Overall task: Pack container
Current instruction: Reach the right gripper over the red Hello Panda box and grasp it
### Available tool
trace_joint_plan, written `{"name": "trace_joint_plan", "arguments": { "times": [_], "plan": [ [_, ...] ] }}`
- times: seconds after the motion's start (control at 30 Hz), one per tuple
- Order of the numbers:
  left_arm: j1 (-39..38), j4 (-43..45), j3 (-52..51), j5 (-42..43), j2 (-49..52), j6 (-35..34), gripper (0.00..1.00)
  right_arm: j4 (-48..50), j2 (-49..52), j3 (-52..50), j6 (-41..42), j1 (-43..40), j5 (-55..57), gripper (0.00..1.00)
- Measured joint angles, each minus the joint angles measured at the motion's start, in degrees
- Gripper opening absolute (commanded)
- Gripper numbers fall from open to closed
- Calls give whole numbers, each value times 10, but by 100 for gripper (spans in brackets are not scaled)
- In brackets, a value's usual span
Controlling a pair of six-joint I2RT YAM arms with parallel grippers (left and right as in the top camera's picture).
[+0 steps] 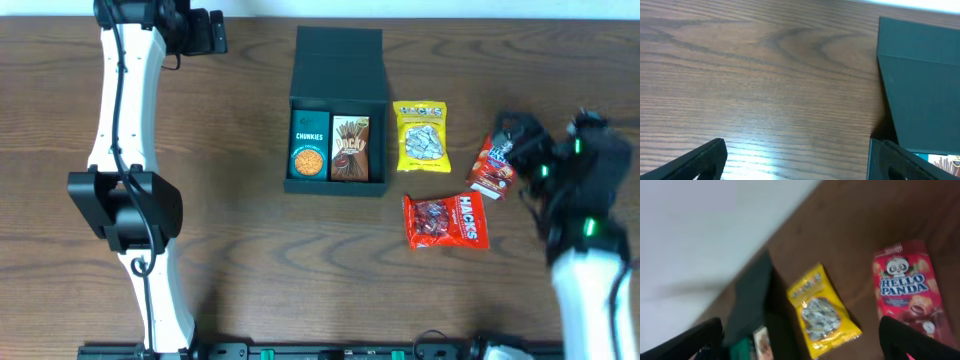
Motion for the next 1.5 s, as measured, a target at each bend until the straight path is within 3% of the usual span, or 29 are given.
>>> {"name": "trace_joint_plan", "arguments": {
  "times": [0.23,0.43,0.7,0.93,1.17,1.5],
  "plan": [
    [3,7,0,2,0,0,95,-215,212,200,-25,0,2,99],
    [9,13,0,4,0,0,96,-309,305,254,-32,0,47,99],
    [10,13,0,9,0,0,95,-313,347,255,-58,0,99,99],
    [10,19,0,16,0,0,95,-291,350,255,-130,0,168,99],
    [10,26,-2,26,0,0,95,-271,387,255,-188,0,158,99],
    [10,30,-2,26,0,0,95,-250,447,255,-199,0,139,99]
  ]
}}
